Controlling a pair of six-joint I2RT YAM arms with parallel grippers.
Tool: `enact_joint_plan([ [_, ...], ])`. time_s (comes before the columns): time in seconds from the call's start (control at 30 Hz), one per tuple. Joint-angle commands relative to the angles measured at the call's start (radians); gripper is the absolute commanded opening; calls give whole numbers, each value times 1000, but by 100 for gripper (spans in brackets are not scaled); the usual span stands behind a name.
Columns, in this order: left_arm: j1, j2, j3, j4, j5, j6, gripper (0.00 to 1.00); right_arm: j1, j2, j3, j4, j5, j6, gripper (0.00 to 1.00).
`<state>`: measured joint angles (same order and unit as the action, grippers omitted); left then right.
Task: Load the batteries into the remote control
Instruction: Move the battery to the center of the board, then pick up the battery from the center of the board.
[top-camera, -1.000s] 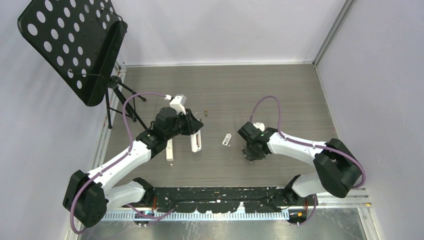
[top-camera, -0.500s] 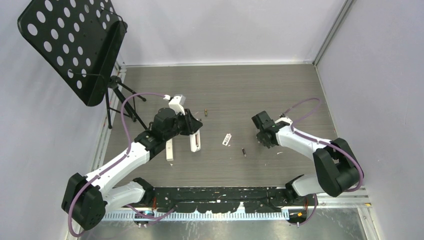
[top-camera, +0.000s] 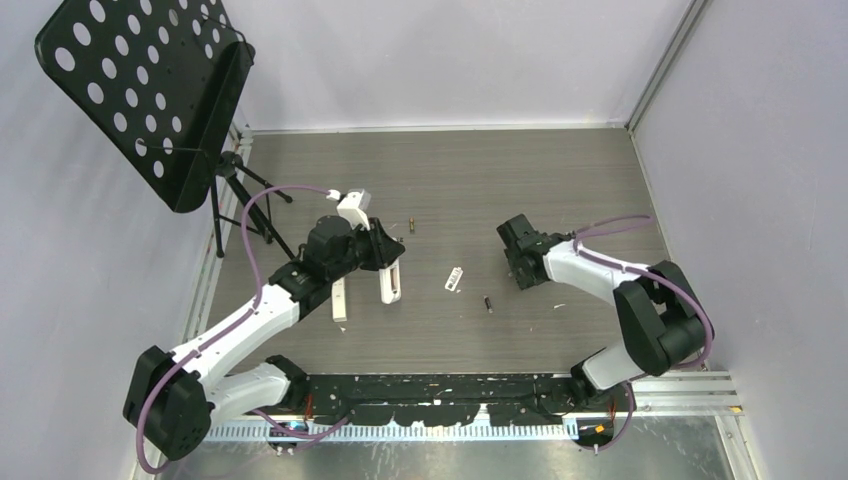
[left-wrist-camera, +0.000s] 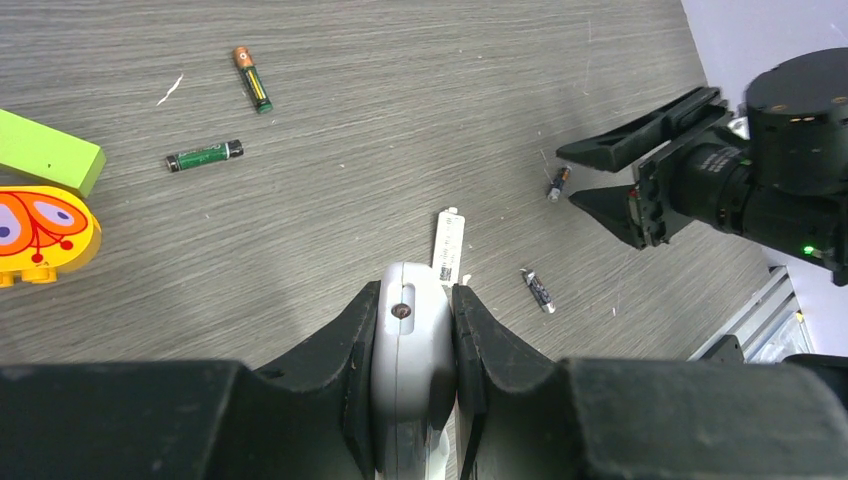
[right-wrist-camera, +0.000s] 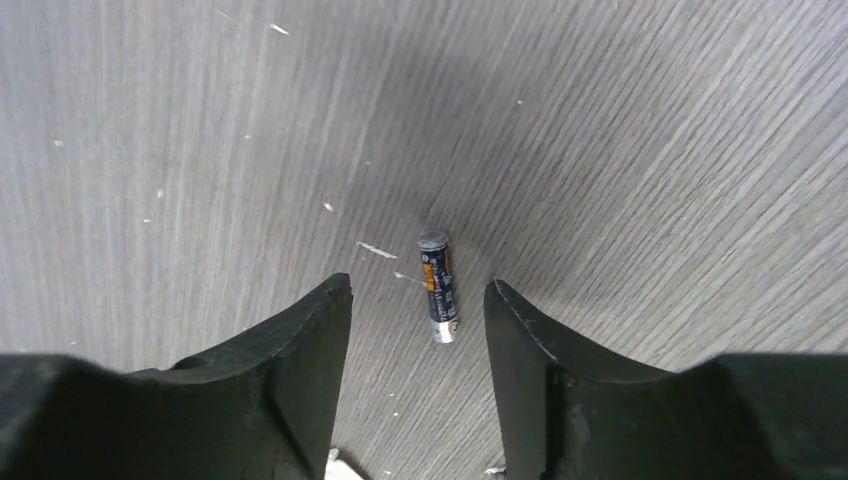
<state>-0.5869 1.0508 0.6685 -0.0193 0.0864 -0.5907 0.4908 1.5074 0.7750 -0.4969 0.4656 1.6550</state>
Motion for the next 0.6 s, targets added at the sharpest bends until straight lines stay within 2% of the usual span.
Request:
enact_joint_plan([
  [0.0,4,12,4,39,-13,20,0,2,-118,22,-10,119,-100,63],
  [0.17,11,18,20,23,-16,30,0,-9,-259,17,121,154,-490,73],
  [0.27,18,12,30,-3,-17,34,0,-38,-336,-25,317,50,-884,75],
  [0.33,22,2,29,-9,-16,36,0,-46,-358,-55,441,-101,-1242,76],
  [0.4,26,-4,34,-14,-14,37,0,-46,-363,-59,456,-236,-1428,76],
  [0.47,33,-9,43,-34,-3,41,0,-46,-349,-39,430,-299,-1533,76],
  [0.57,35,-20,52,-62,-2,54,0,-46,-279,46,279,-380,-1688,72],
])
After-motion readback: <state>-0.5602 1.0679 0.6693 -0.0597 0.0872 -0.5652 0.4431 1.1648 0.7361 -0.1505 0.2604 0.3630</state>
